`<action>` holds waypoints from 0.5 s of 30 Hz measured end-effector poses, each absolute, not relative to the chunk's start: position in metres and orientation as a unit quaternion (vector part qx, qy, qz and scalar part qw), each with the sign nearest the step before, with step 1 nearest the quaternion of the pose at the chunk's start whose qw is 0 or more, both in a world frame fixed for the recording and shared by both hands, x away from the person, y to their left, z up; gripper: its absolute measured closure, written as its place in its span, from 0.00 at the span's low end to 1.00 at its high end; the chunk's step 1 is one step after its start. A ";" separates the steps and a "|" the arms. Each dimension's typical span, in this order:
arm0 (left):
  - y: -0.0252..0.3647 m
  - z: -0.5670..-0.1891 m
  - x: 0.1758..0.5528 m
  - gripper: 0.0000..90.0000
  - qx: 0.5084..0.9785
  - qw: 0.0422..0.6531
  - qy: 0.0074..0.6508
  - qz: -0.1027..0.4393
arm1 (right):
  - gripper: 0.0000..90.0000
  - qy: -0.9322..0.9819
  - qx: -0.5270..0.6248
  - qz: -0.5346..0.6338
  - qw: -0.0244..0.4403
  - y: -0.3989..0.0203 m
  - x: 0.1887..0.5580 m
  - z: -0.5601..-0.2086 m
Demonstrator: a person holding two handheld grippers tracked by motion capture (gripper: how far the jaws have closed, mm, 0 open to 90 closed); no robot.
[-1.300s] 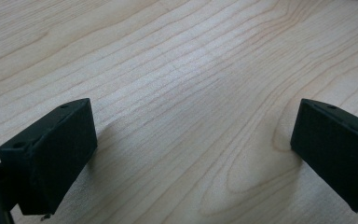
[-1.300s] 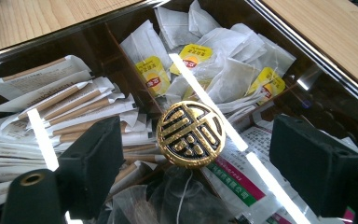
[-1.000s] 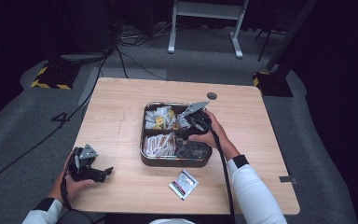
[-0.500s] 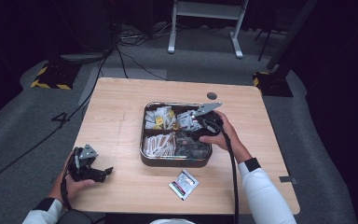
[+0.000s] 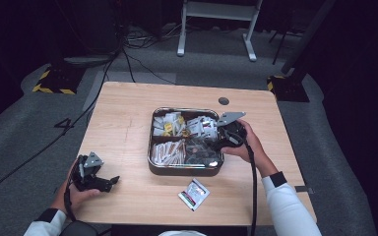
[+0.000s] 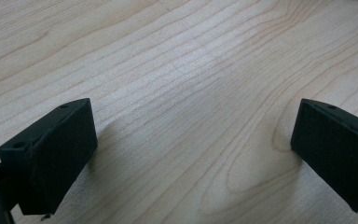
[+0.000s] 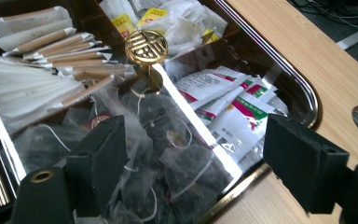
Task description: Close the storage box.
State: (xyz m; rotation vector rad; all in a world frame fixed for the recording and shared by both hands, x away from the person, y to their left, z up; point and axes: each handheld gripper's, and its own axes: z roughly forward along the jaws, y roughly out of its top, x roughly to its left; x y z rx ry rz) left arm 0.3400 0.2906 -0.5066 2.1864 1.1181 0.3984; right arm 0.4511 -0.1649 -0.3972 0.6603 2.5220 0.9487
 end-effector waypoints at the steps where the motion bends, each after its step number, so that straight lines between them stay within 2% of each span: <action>1: 0.291 -0.507 0.340 0.01 0.832 0.321 0.426 0.152 | 0.25 0.894 0.234 0.336 0.183 -0.166 0.450 -0.397; 15: 0.291 -0.507 0.340 0.01 0.832 0.321 0.426 0.152 | 0.25 0.894 0.239 0.326 0.194 -0.189 0.434 -0.398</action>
